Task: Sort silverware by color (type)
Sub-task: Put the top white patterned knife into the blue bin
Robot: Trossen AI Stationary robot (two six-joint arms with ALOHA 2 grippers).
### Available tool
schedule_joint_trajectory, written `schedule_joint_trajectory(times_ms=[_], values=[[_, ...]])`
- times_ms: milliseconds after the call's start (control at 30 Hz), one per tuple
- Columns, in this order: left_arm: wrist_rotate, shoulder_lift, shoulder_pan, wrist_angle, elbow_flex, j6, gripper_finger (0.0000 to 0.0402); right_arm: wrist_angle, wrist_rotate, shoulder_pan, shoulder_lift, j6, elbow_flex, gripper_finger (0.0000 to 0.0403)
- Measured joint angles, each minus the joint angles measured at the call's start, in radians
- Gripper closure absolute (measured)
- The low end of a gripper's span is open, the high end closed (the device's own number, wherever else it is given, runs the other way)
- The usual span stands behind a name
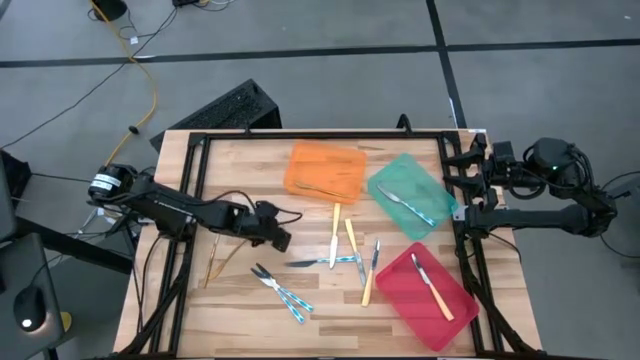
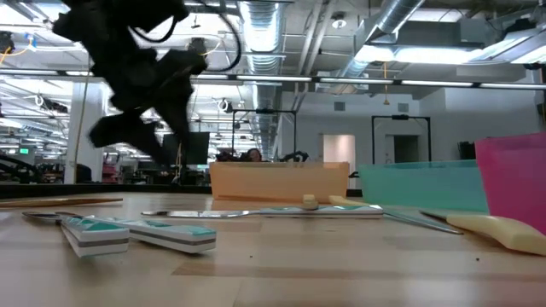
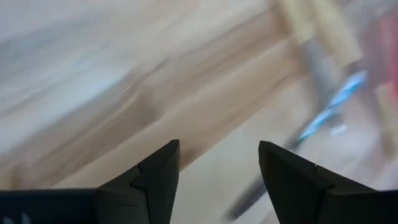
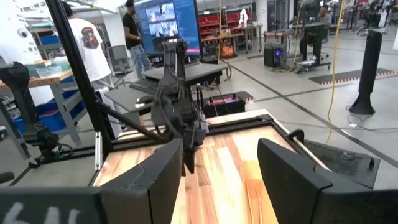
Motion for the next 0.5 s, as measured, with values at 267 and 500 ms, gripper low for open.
schedule_joint_trajectory(times_ms=[267, 500], values=[[-0.105, 0.0, 0.064, 0.303, 0.001, 0.091, 0.0201, -0.105, 0.035, 0.0, 0.0, 0.068, 0.0, 0.0172], [-0.117, 0.0, 0.101, 0.313, 0.001, 0.11, 0.0201, -0.241, 0.232, 0.0, 0.012, 0.242, 0.0, 0.0172]])
